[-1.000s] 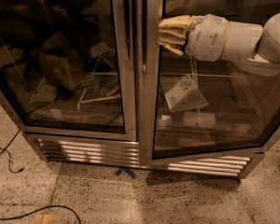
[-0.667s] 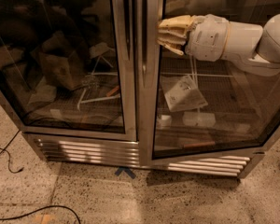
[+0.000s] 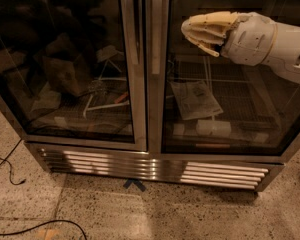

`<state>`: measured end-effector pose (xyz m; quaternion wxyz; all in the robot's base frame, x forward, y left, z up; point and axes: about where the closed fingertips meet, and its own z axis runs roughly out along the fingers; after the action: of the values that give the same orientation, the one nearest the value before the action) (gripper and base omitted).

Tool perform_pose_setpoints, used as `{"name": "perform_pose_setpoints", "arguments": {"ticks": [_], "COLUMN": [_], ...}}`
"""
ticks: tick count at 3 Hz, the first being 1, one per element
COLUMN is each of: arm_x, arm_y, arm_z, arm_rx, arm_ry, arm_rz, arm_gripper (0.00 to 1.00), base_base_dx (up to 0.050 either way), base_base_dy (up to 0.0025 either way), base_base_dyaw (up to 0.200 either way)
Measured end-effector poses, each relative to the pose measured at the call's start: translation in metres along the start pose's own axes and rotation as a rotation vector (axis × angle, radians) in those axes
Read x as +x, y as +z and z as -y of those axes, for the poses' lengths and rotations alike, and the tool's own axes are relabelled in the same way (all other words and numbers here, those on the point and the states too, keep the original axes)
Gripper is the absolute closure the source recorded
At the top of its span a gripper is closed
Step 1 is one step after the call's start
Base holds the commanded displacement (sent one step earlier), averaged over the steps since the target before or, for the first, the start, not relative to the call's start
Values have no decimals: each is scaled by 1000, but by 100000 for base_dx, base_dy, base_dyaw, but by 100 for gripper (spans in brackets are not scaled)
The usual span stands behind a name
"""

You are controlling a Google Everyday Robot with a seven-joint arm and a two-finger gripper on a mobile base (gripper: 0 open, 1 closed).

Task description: Pick orange can from top drawer and place on counter

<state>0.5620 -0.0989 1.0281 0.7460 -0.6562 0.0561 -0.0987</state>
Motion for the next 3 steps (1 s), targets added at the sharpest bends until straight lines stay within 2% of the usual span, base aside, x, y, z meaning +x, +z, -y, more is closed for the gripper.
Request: {"name": "perform_pose_setpoints", "arguments": {"ticks": [1, 3], "arm_x": [-2, -2], "arm_y": [-1, -1], "arm_z": [0, 0], "arm_rx": [-2, -2], "arm_ry": [-1, -1], "arm_rz": [2, 2], "arm_gripper": [100, 54], "base_base_dx": [0, 0], "base_base_dy": [0, 0], "base_base_dyaw": [0, 0]}}
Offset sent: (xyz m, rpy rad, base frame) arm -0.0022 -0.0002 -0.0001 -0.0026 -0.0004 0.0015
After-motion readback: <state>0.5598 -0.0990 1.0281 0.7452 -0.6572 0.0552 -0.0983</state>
